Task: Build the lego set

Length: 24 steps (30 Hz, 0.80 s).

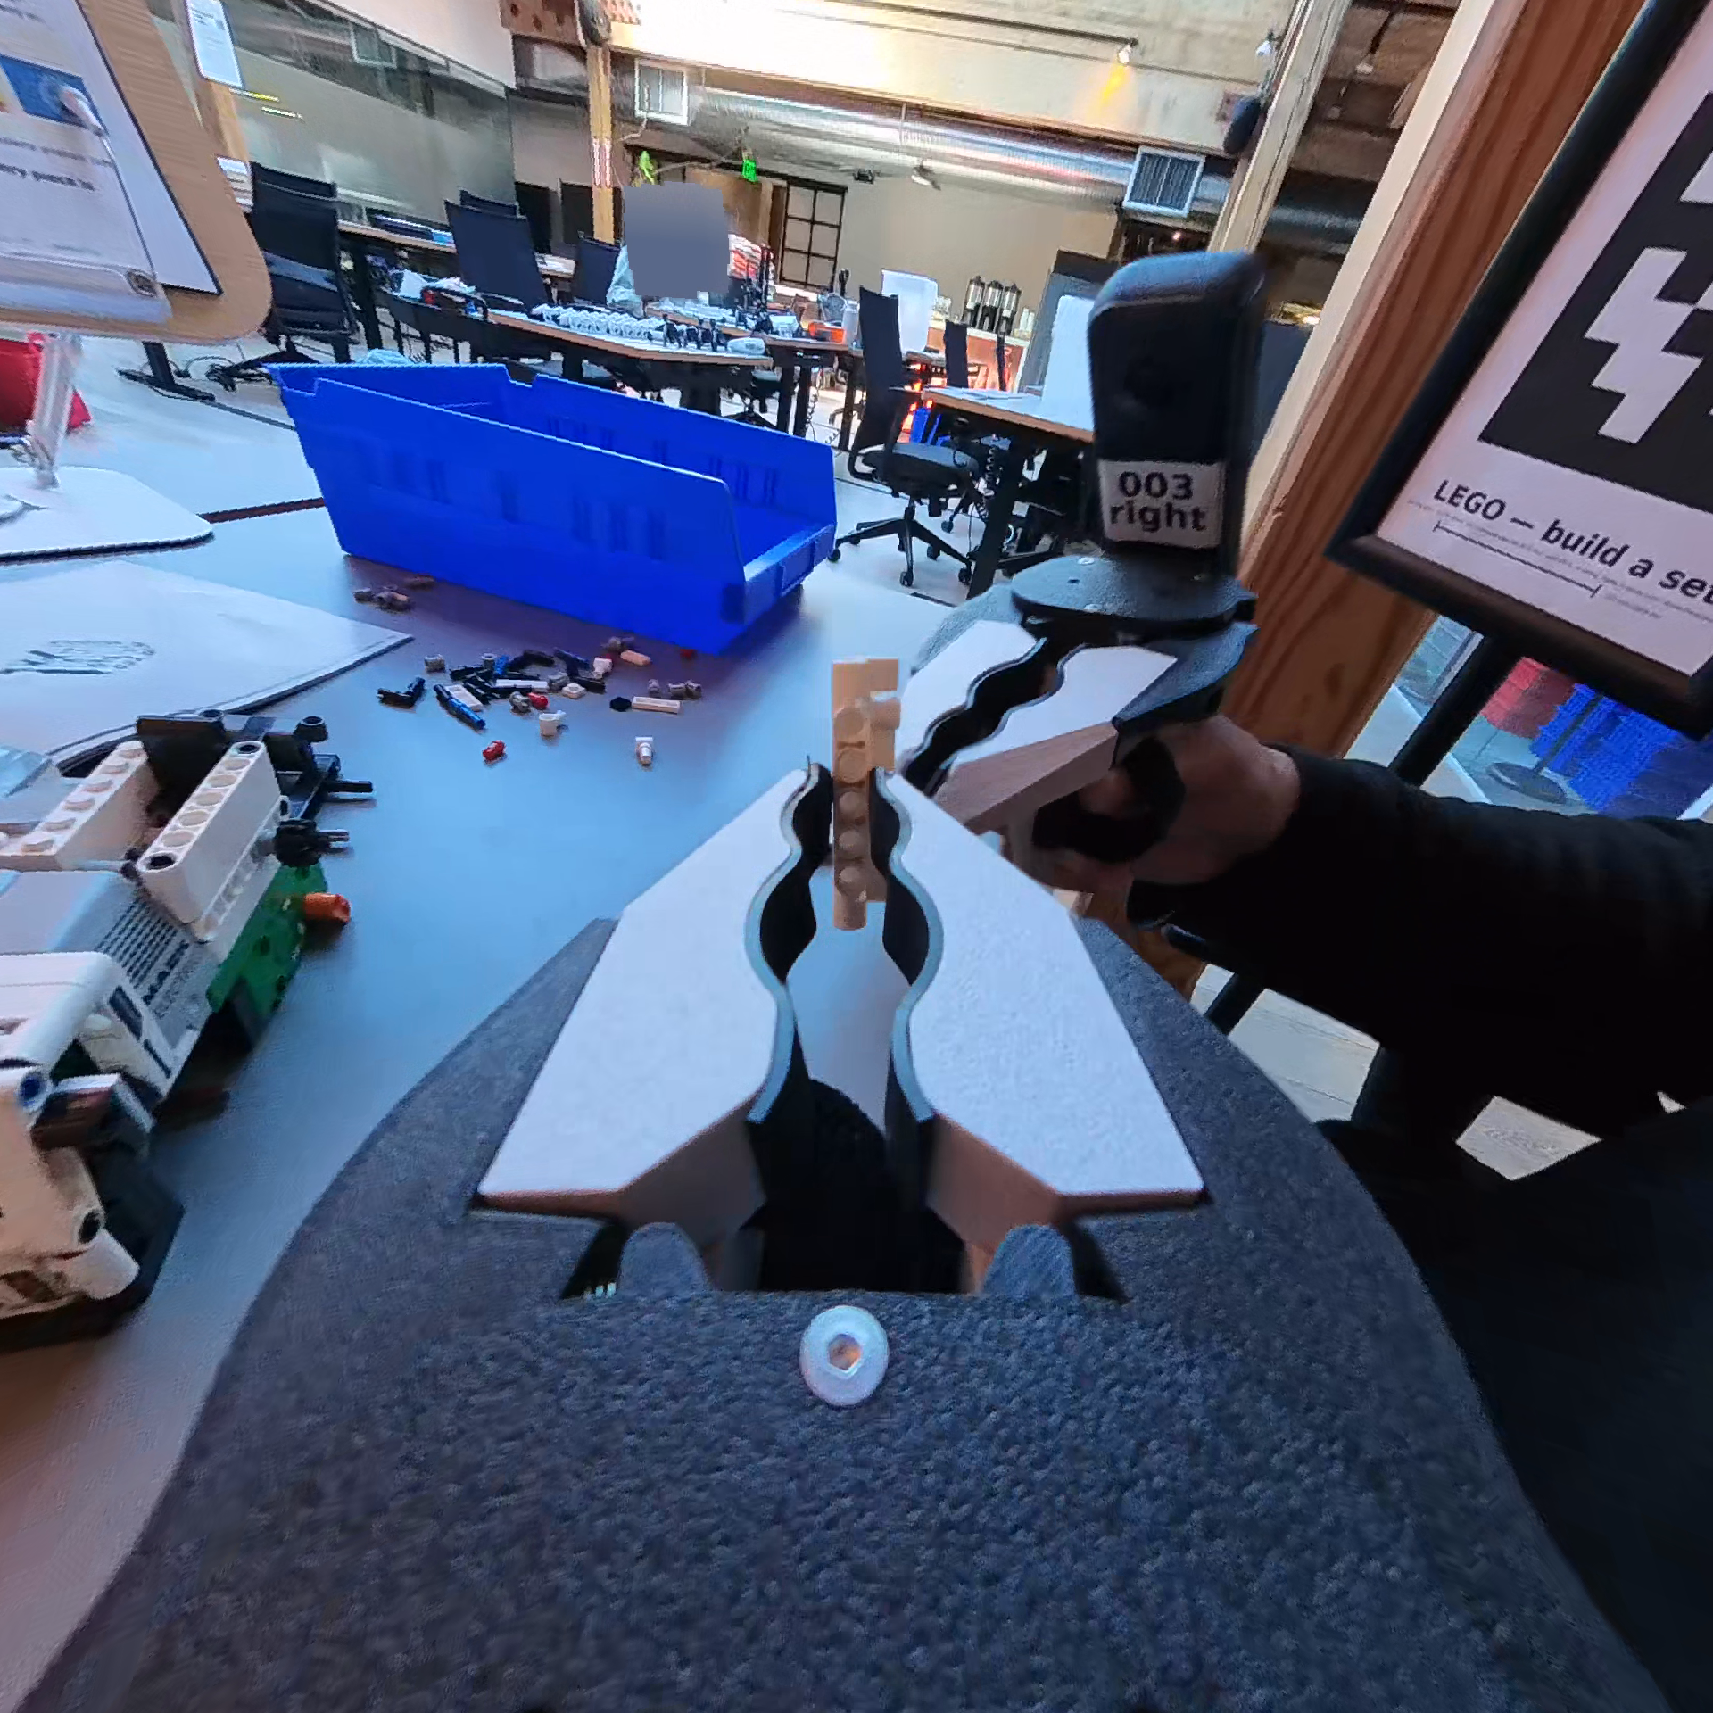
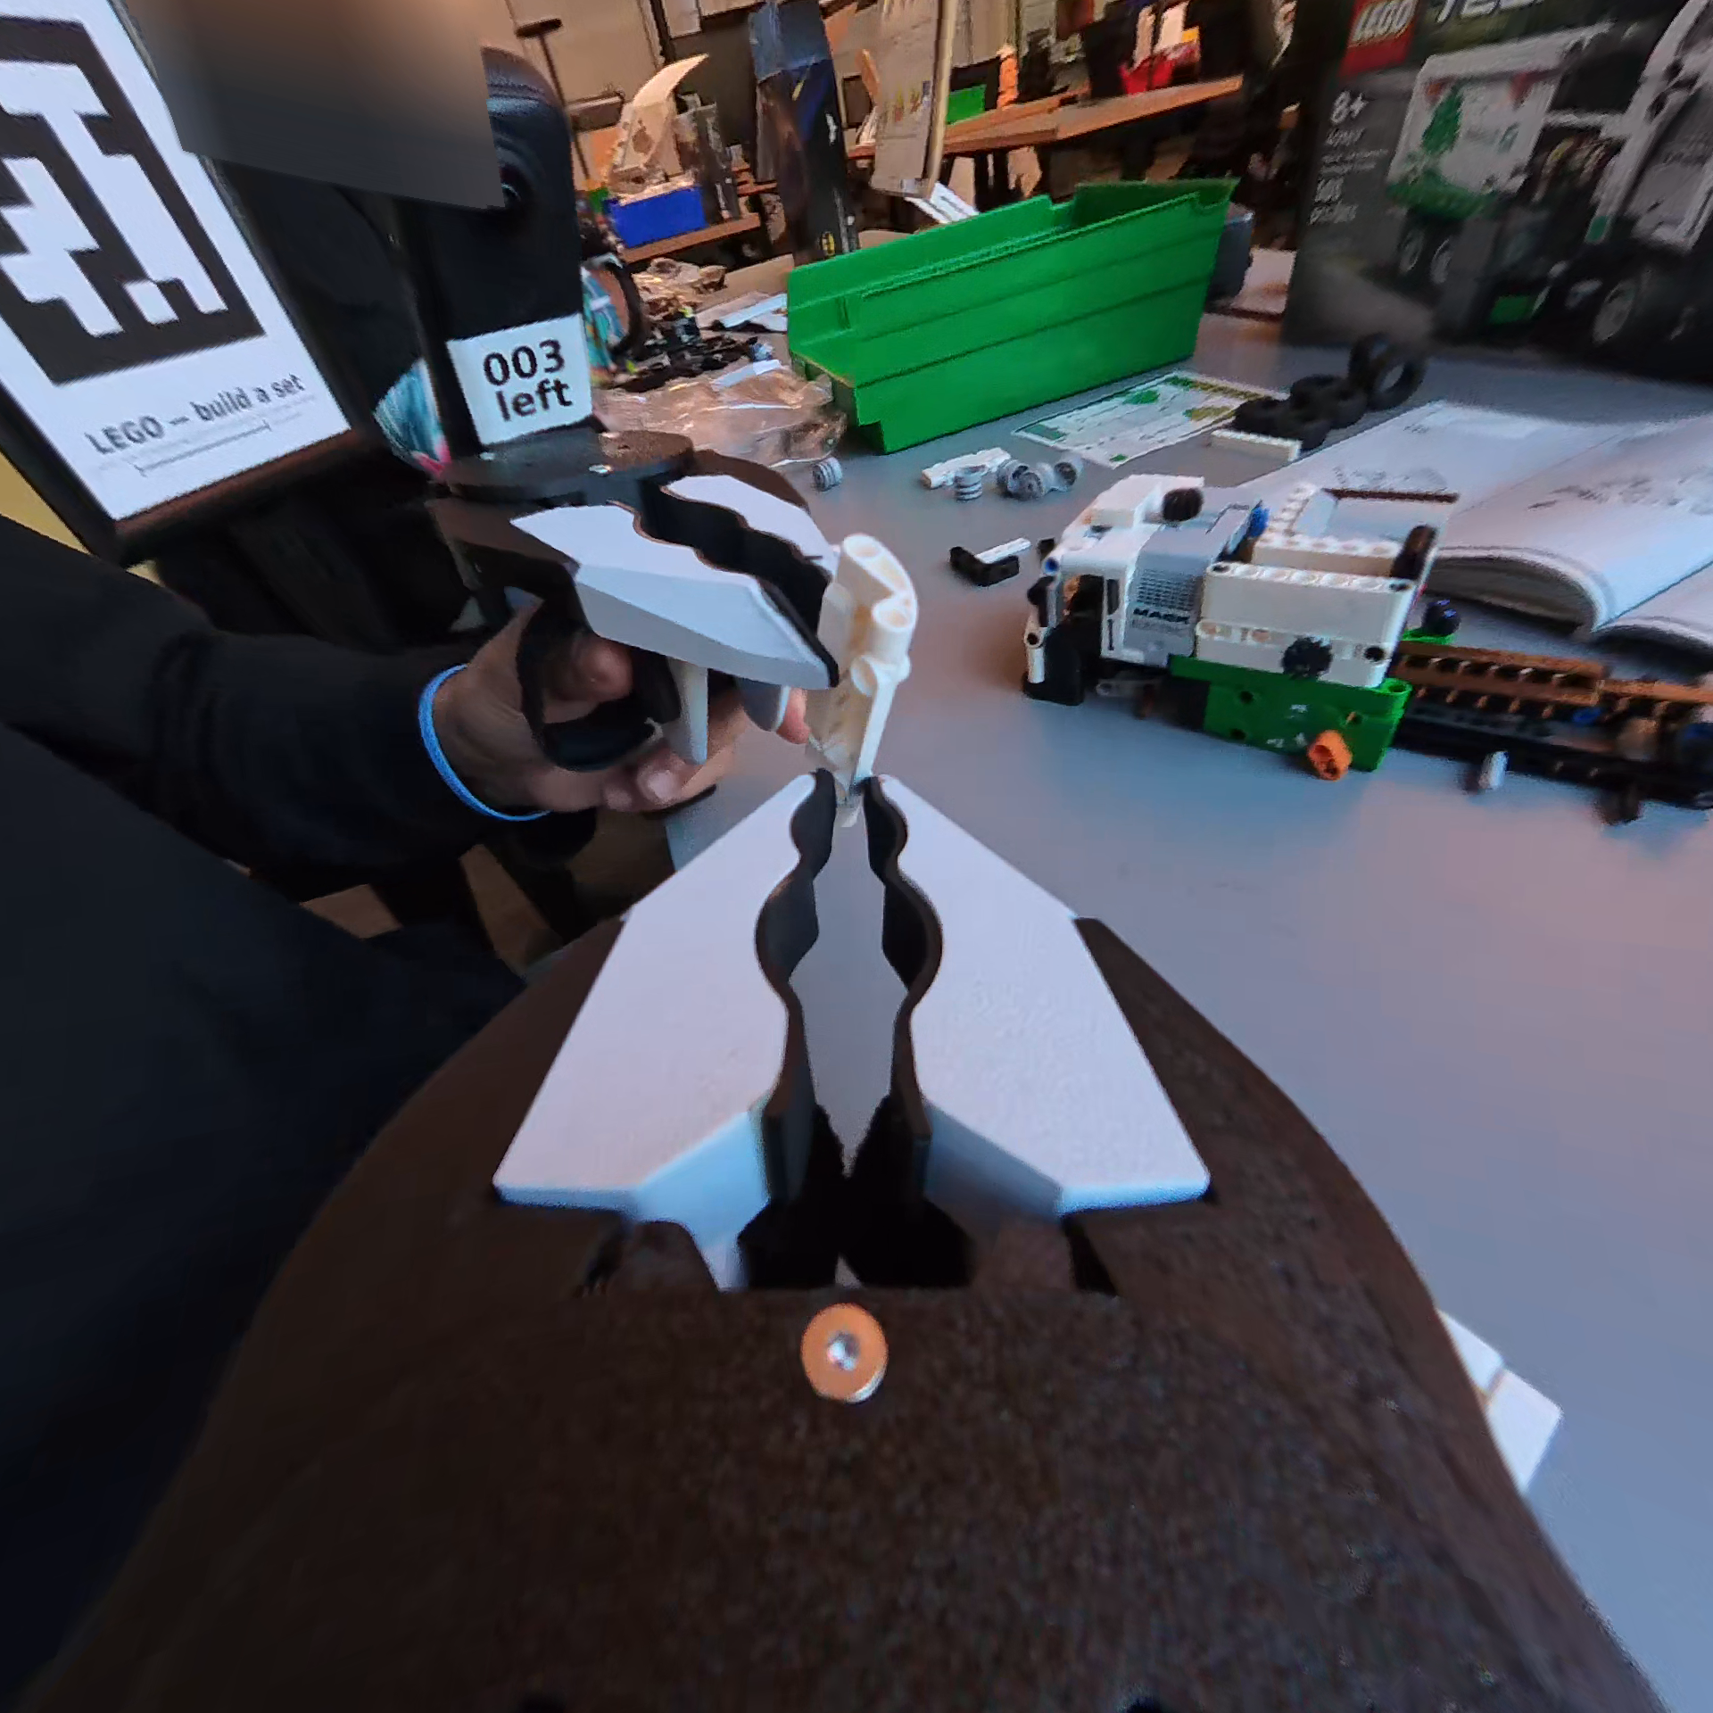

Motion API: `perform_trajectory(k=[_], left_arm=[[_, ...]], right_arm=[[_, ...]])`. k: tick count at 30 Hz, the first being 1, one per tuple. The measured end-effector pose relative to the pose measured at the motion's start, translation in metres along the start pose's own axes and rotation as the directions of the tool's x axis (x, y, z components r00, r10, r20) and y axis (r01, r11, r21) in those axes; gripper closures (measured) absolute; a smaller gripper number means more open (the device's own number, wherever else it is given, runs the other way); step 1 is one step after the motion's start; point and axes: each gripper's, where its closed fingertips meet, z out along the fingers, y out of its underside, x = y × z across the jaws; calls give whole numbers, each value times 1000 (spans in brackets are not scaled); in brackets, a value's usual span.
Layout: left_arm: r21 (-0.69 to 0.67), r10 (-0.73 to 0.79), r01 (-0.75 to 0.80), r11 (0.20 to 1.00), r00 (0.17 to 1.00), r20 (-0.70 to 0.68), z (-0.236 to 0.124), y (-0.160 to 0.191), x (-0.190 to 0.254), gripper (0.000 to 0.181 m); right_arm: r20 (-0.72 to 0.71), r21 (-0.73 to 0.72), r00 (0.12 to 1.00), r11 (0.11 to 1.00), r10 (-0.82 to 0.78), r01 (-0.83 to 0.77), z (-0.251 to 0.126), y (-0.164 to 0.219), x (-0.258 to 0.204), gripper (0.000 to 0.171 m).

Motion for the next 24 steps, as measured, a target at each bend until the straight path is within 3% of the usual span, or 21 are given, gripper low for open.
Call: perform_trajectory(k=[7,10,13,16,19,24], left_arm=[[-31,69,-67,997,996,56,-1,7,-5,176],[-44,110,-107,993,989,94,0,9,-6,175],[-40,94,-90,995,991,94,1,9,-4,175],[-29,90,-89,996,995,39,0,7,0,174],[-31,172,-174,984,983,-58,-2,8,11,152],[-62,182,-190,980,977,-116,-1,15,17,138]], right_arm=[[-12,-16,997,997,70,-71,-2,4,4,170],[-28,47,994,993,109,-107,-1,-2,8,156],[-26,90,994,990,110,-107,-1,-6,8,167],[4,83,990,987,140,-140,-2,-6,6,169],[138,80,949,952,282,-294,-5,-9,-1,170],[258,135,911,922,321,-363,-7,-16,-8,171]])
